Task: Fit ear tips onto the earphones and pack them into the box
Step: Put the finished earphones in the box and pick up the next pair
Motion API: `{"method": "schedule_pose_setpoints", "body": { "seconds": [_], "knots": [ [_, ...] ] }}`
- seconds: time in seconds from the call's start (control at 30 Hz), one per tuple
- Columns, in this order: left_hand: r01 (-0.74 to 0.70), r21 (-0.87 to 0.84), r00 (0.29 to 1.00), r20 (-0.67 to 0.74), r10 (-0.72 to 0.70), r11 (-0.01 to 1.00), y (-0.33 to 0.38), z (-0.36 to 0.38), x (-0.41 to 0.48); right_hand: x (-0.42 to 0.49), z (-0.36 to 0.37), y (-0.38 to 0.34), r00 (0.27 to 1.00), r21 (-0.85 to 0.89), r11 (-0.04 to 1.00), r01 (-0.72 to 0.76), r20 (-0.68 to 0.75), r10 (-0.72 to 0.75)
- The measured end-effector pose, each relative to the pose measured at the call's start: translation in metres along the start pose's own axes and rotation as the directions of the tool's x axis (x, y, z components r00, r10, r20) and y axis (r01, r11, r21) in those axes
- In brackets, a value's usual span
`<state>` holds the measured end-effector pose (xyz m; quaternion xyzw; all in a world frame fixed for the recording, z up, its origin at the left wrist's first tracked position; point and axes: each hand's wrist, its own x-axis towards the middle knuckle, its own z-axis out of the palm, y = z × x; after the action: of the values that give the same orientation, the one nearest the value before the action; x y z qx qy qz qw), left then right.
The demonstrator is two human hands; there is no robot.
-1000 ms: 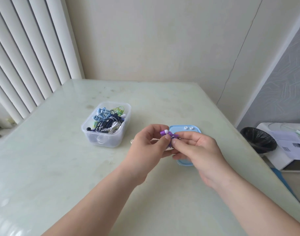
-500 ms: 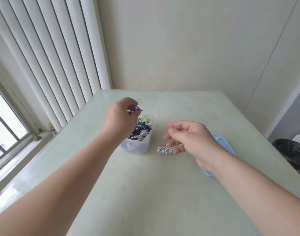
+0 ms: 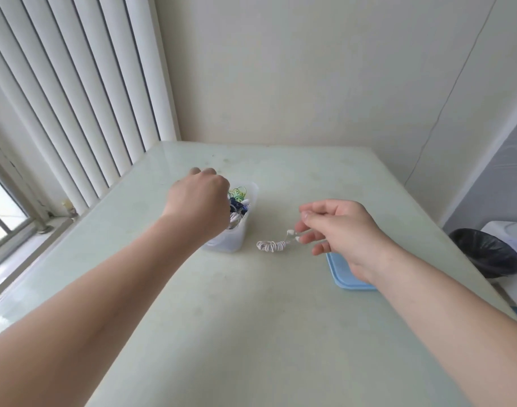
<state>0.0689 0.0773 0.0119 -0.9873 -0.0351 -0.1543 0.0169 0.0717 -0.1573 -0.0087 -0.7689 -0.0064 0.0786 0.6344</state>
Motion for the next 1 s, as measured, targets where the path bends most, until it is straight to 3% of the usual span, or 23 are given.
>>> {"method": "schedule_pose_setpoints", "body": {
  "seconds": [0.07,0.1,0.17,0.23,0.33,0.43,0.67,0.87,1.0],
  "knots": [
    [-0.133,-0.178,0.984,-0.141,0.108,0.975,0.018,-0.002,-0.005,0.003,-0.012,0.004,0.999,-0.018,0.999,-0.026,-0.046,0.025],
    [-0.201,-0.277,0.975,-0.146,0.165,0.94,0.032,-0.002,-0.009,0.006,-0.02,0.006,0.997,-0.03,0.999,-0.037,-0.075,0.034],
    [-0.263,-0.386,0.961,-0.025,0.275,0.884,0.059,0.006,-0.019,0.01,-0.033,0.012,0.991,-0.057,0.997,-0.053,-0.127,0.045],
    [-0.267,-0.325,0.937,0.135,0.324,0.907,0.08,0.027,-0.021,0.012,-0.048,0.019,0.983,-0.102,0.993,-0.062,-0.18,0.043],
    [-0.216,-0.217,0.936,0.232,0.266,0.952,0.088,0.056,-0.013,0.019,-0.073,0.032,0.963,-0.239,0.969,-0.06,-0.268,-0.007],
    [-0.142,-0.226,0.947,0.251,0.198,0.964,0.091,0.072,-0.001,0.032,-0.096,0.046,0.949,-0.402,0.914,-0.051,-0.304,-0.081],
    [0.032,-0.464,0.934,0.329,0.138,0.885,0.091,0.077,0.008,0.069,-0.103,0.06,0.978,-0.687,0.726,-0.03,-0.171,-0.122],
    [-0.001,-0.524,0.93,0.313,0.193,0.852,0.095,0.082,0.006,0.084,-0.103,0.07,0.979,-0.774,0.633,-0.028,-0.148,-0.137],
    [-0.062,-0.528,0.9,0.337,0.276,0.847,0.094,0.083,-0.002,0.086,-0.104,0.073,0.975,-0.721,0.692,-0.027,-0.172,-0.141]
  ]
}}
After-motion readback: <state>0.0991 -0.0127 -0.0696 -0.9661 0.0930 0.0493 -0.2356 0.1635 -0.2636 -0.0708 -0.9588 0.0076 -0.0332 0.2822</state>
